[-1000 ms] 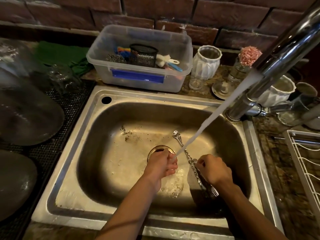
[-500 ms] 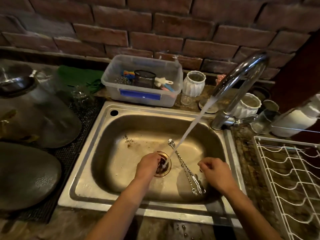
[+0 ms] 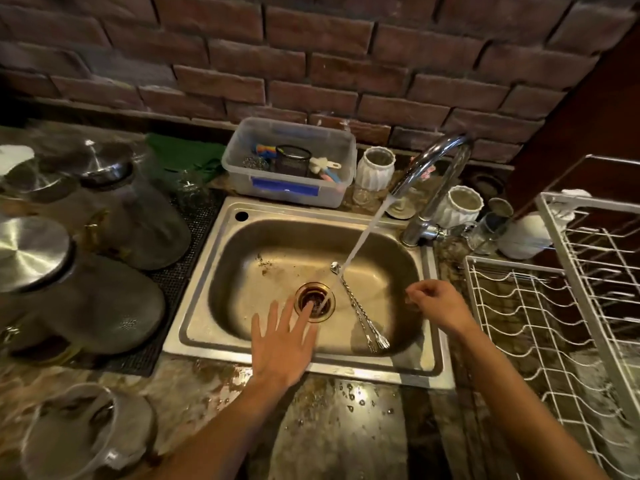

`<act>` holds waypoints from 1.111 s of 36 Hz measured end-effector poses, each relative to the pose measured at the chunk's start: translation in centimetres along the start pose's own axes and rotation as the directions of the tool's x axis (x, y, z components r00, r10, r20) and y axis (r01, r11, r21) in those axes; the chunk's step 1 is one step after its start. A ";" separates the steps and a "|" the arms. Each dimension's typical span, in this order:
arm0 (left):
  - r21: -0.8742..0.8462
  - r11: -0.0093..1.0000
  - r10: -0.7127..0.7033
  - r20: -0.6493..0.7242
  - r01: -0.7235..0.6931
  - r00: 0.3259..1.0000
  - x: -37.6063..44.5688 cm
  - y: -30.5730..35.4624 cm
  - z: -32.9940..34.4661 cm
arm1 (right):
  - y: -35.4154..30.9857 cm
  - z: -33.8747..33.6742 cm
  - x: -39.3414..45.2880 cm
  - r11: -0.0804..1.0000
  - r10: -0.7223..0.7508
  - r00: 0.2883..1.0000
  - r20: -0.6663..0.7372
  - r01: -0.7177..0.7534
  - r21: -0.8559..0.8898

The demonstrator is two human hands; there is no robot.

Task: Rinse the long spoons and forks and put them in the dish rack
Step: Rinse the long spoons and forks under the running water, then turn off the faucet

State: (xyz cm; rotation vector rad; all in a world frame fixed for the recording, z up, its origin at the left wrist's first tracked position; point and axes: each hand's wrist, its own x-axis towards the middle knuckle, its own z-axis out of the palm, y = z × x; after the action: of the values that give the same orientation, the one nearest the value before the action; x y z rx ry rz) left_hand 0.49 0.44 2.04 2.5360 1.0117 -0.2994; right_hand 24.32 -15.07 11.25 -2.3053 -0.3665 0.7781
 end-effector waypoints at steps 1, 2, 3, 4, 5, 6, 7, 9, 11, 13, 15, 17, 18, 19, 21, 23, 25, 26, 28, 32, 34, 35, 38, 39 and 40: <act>0.036 0.999 0.008 -0.004 -0.008 1.000 -0.2 -0.1 0.3 | 0.0 -0.1 0.3 1.000 0.012 1.000 -0.001 -0.012 0.014; 0.059 0.998 0.015 -0.016 -0.014 1.000 -0.4 -0.2 0.6 | 0.1 -0.3 0.7 0.999 0.021 1.000 -0.006 -0.021 0.031; 0.066 0.998 0.018 -0.033 -0.016 0.999 -0.5 -0.2 0.8 | 0.2 -0.4 1.1 0.998 0.026 1.000 -0.012 -0.025 0.056; 0.063 0.998 0.017 -0.051 -0.014 0.999 -0.6 -0.2 0.9 | 0.3 -0.5 1.5 0.997 0.032 0.999 -0.017 -0.031 0.076; 0.057 0.998 0.016 -0.065 -0.012 0.998 -0.6 -0.2 1.0 | 0.5 -0.5 2.0 0.995 0.039 0.999 -0.021 -0.037 0.090; 0.050 0.999 0.017 -0.077 -0.013 0.997 -0.5 -0.2 1.1 | 0.5 -0.7 2.5 0.994 0.051 0.998 -0.026 -0.048 0.095; 0.041 0.999 0.018 -0.087 -0.014 0.996 -0.5 -0.3 1.2 | 0.5 -0.8 3.1 0.993 0.068 0.997 -0.030 -0.064 0.101; 0.033 0.999 0.015 -0.093 -0.012 0.996 -0.3 -0.3 1.3 | 0.2 -1.2 4.2 0.983 0.098 0.994 -0.040 -0.091 0.159; 0.047 0.999 0.009 -0.079 -0.005 0.997 -0.1 -0.5 1.5 | -0.3 -1.6 5.3 0.960 0.122 0.991 -0.056 -0.104 0.260; 0.054 0.999 0.001 -0.063 0.002 0.998 0.1 -0.7 1.6 | -0.7 -2.0 6.5 0.921 0.158 0.984 -0.085 -0.116 0.372; 0.056 0.998 -0.011 -0.051 0.014 0.999 0.3 -0.7 1.6 | -1.2 -2.4 7.5 0.879 0.194 0.976 -0.101 -0.128 0.460; 0.057 0.998 -0.018 -0.042 0.021 0.999 0.4 -0.6 1.7 | -1.9 -2.5 8.2 0.824 0.230 0.968 -0.099 -0.140 0.549; 0.052 0.998 -0.021 -0.044 0.023 0.999 0.3 -0.6 1.7 | -2.1 -2.5 8.6 0.802 0.236 0.967 -0.100 -0.136 0.582; 0.049 0.999 -0.022 -0.045 0.024 0.999 0.3 -0.7 1.7 | -2.3 -2.3 9.0 0.790 0.232 0.967 -0.106 -0.123 0.601; 0.047 0.999 -0.019 -0.039 0.021 0.999 0.3 -0.7 1.7 | -2.6 -2.0 9.6 0.795 0.216 0.968 -0.130 -0.097 0.598; 0.042 0.999 -0.019 -0.047 0.021 0.999 0.2 -0.7 1.5 | -2.7 -1.6 10.3 0.785 0.229 0.960 -0.159 -0.085 0.614; 0.036 0.999 -0.025 -0.042 0.026 0.999 0.2 -0.6 1.5 | -2.8 -1.1 10.7 0.753 0.265 0.945 -0.190 -0.080 0.653; 0.032 0.999 -0.027 -0.040 0.029 0.999 0.2 -0.6 1.5 | -2.8 -0.8 10.9 0.741 0.282 0.937 -0.206 -0.076 0.667; 0.026 0.999 -0.029 -0.040 0.030 0.999 0.2 -0.6 1.5 | -2.9 -0.2 11.0 0.731 0.303 0.925 -0.231 -0.070 0.679; 0.021 0.999 -0.035 -0.030 0.035 0.999 0.2 -0.5 1.5 | -3.2 0.5 11.2 0.786 0.275 0.922 -0.274 -0.052 0.616; 0.034 0.999 -0.038 -0.015 0.039 0.999 0.2 -0.5 1.6 | -3.3 0.5 10.9 0.834 0.231 0.923 -0.307 -0.025 0.551; 0.041 0.998 -0.042 -0.010 0.042 0.999 0.2 -0.5 1.6 | -3.3 0.4 10.6 0.859 0.206 0.928 -0.311 -0.020 0.512; 0.050 0.997 -0.062 -0.024 0.063 0.998 -0.1 -0.2 1.4 | -2.9 -0.7 9.7 0.920 0.128 0.950 -0.286 -0.006 0.391; 0.054 0.996 -0.066 -0.027 0.067 0.997 -0.2 -0.2 1.4 | -2.8 -1.4 9.2 0.927 0.111 0.962 -0.251 -0.009 0.375; 0.062 0.996 -0.065 -0.017 0.066 0.998 -0.3 -0.2 1.4 | -2.8 -2.1 8.6 0.928 0.103 0.974 -0.204 -0.020 0.373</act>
State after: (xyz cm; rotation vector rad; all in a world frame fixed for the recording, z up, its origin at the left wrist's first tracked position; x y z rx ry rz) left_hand 0.11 -0.22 0.78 2.5681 1.1097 -0.3363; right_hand 32.19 -10.22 10.69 -2.0243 -0.0399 0.5570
